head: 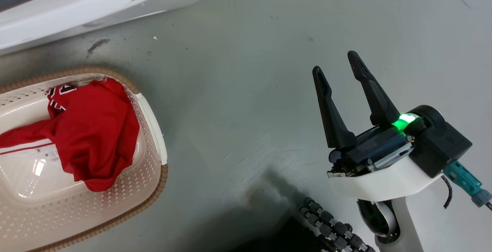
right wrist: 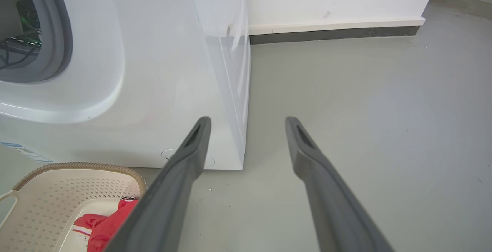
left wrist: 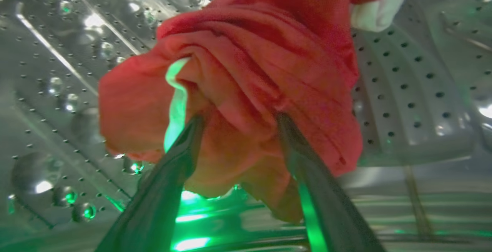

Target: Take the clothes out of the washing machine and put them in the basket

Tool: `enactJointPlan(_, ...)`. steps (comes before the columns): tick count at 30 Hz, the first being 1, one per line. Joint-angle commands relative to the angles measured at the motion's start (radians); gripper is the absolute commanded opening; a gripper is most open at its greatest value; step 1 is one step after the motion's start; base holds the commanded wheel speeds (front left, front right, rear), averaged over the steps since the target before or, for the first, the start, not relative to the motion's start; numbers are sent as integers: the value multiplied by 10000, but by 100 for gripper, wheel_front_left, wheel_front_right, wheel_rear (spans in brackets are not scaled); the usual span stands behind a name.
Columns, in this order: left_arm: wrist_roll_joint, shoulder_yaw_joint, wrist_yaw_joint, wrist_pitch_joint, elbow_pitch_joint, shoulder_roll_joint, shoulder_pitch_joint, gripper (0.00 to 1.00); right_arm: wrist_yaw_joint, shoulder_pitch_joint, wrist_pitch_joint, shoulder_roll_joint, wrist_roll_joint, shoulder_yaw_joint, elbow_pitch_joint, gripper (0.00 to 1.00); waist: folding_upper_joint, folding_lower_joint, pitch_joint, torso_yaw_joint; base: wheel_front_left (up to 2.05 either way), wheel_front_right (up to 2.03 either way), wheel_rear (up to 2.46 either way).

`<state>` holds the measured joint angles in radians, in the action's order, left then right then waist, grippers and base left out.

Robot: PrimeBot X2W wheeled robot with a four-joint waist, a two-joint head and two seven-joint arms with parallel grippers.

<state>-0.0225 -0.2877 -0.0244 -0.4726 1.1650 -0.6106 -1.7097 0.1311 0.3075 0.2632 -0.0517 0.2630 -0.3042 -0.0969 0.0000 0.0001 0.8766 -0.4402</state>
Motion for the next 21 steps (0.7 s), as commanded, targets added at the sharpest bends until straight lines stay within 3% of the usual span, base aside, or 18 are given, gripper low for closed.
enactJointPlan(1, 96, 43, 109, -171, 3, -61, 289, 100, -7, -3, 22, 27, 21, -29, -94, 100, 0, -1, 82, -22, 0, 0, 0)
enactJointPlan(2, 112, 55, 141, -202, -87, -51, 372, 66, -7, 9, 22, 26, 29, -38, -102, 100, 0, -1, 101, -25, 0, 0, 0)
enactJointPlan(3, 114, 40, 229, -124, -236, -63, 437, 25, -7, 14, 22, 27, 43, -45, -123, 100, 0, -1, 116, -22, 0, 0, 0)
enactJointPlan(4, 123, 37, 308, -110, -384, -91, 499, 0, -7, 25, 22, 27, 47, -51, -122, 100, 0, -1, 126, -23, 0, 0, 0)
enactJointPlan(21, 1071, 764, 1750, 1798, -3256, -87, 2714, 0, -7, 133, 22, 24, -205, 238, 97, 100, 0, -1, -869, 323, 0, 0, 0)
